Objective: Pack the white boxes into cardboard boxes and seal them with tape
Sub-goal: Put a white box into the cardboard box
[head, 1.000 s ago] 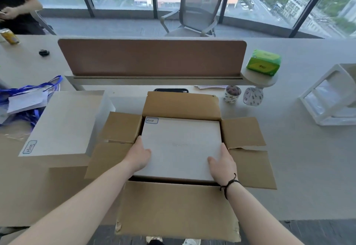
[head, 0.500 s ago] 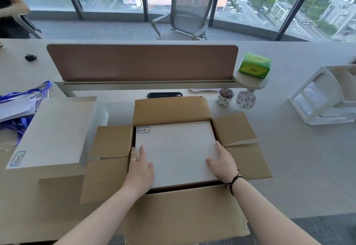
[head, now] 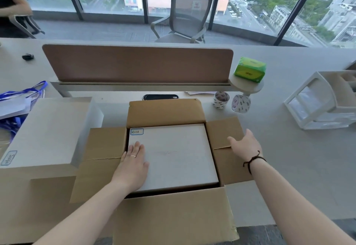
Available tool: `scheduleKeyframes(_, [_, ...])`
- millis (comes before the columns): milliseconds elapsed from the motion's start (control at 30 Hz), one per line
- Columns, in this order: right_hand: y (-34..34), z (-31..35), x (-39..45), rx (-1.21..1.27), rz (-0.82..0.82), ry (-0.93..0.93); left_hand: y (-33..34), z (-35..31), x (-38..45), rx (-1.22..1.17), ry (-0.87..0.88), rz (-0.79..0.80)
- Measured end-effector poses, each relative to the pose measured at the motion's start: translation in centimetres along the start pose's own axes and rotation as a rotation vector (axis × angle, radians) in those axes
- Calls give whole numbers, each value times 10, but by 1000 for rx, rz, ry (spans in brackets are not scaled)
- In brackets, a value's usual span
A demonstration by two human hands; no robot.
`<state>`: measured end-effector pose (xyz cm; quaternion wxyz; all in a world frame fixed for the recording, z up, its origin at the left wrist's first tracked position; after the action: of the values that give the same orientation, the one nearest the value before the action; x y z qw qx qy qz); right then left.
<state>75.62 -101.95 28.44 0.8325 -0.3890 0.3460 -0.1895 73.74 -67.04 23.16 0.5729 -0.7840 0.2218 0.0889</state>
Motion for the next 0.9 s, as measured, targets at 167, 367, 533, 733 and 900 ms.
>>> scheduleKeyframes(167, [-19, 17, -21, -79, -175, -247, 2, -2, 0, -26, -10, -12])
scheduleKeyframes(367, [26, 49, -64, 216, 408, -404, -8, 8, -7, -85, -78, -117])
scheduleKeyframes(533, [102, 14, -65, -292, 461, -563, -22, 50, -24, -208, -367, -327])
scheduleKeyframes(733, [116, 3, -61, -363, 343, -669, -37, 91, -34, -522, -541, -348])
scheduleKeyframes(900, [118, 1, -59, -364, 333, -680, -80, 64, -52, -346, -413, -532])
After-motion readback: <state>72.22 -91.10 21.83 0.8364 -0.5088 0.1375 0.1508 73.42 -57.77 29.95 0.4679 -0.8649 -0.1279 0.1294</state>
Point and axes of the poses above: each hand's wrist, its own x-axis towards the middle knuckle, its own y-axis out of the palm, z = x × y, the point moved 1 cm from there along x, towards the middle knuckle, and after that the axes turned 8 degrees about y, right-handed, at the moved point
